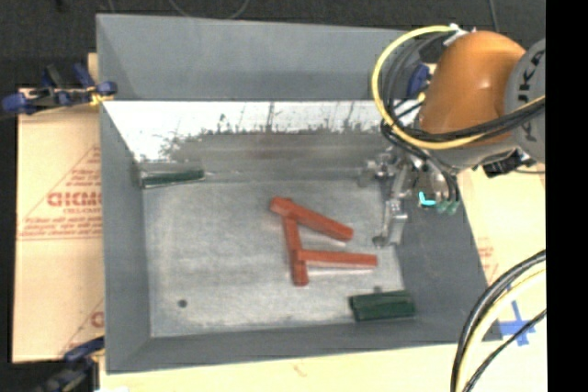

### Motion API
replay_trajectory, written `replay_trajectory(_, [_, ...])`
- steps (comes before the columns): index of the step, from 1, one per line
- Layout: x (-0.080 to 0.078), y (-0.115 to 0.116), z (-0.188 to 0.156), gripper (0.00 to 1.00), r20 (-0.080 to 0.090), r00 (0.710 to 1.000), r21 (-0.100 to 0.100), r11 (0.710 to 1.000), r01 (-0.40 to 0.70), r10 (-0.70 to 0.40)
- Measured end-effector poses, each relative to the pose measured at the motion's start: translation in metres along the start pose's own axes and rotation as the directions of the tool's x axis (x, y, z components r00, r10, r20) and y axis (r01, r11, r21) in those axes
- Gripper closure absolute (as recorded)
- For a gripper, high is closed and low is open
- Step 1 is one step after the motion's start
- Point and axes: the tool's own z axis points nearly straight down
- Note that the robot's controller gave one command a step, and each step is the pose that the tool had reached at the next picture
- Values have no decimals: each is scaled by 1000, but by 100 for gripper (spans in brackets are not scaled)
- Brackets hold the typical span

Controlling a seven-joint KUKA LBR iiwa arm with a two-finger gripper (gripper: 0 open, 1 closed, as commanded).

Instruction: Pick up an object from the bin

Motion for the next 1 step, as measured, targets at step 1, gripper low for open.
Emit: replay_trajectory(1, [-34,-8,109,0,3,997,1,997,75,-75])
